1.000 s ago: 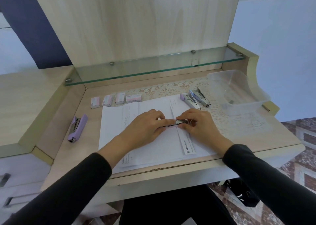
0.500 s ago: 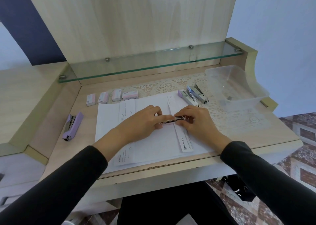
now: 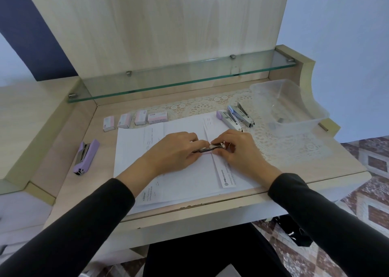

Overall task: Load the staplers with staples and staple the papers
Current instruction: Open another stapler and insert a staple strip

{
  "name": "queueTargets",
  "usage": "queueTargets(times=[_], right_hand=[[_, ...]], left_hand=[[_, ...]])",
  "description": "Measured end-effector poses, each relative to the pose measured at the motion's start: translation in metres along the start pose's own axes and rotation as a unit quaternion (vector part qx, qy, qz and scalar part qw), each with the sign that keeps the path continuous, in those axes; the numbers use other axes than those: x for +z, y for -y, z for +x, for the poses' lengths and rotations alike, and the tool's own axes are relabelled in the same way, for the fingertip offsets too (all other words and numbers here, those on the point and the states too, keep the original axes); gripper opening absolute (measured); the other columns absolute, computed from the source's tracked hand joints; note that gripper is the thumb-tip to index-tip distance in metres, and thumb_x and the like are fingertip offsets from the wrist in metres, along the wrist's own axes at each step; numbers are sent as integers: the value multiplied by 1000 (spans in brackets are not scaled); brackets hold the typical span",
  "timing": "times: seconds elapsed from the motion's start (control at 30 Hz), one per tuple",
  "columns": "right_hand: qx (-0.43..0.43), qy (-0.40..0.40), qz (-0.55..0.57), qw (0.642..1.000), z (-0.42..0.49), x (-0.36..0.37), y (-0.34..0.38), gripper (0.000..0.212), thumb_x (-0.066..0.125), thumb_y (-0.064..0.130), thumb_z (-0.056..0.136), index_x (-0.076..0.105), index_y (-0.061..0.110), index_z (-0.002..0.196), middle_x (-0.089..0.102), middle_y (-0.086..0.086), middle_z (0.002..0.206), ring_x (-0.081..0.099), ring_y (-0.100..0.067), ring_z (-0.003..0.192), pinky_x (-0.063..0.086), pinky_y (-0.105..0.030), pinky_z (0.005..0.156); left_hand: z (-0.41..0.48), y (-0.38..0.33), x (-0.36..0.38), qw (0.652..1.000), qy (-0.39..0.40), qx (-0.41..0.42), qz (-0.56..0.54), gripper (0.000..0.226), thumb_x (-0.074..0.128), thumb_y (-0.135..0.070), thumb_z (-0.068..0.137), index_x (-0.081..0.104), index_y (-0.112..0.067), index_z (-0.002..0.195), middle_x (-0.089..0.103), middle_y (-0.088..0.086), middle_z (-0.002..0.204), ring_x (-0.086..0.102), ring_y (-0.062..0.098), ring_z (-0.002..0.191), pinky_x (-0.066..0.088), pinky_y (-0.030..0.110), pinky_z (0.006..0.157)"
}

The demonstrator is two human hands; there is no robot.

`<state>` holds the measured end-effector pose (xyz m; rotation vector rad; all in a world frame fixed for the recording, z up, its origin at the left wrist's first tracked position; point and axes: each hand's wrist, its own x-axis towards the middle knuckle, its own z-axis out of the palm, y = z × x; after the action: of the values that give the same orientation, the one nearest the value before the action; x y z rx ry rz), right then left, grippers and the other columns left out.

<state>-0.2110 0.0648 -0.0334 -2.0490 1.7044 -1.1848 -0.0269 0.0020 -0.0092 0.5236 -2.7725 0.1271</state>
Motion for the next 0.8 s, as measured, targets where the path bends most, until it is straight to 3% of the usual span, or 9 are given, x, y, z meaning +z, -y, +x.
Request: queueTargets(times=[0.33,0.57,0.8], right_hand=[[-7,2,2,1000,1,0,0,15,74,8,72,72,6,86,63,-3,76,42,7,59,38,-4,63],[-14,5,5,1000,1,1,-1,14,74,6,71,72,5,85,62,-2,74,42,8,56,39,-6,63],[-14,6,2,1000,1,0,1,14,75,6,70,72,4,84,53,7,71,40,6,57,38,-5,61]], left_hand=[[2,0,0,1000,-6,4,3,34,39,-27,82,65,-15,100,64,5,70,58,23,55,49,31,43],[-3,4,2,1000,-15,10,2,35,41,-29,84,68,-21,105,64,-1,67,56,18,57,35,18,51],[-3,8,2,1000,-11,18,2,34,41,-30,84,67,-17,102,67,1,75,61,18,61,47,23,52]])
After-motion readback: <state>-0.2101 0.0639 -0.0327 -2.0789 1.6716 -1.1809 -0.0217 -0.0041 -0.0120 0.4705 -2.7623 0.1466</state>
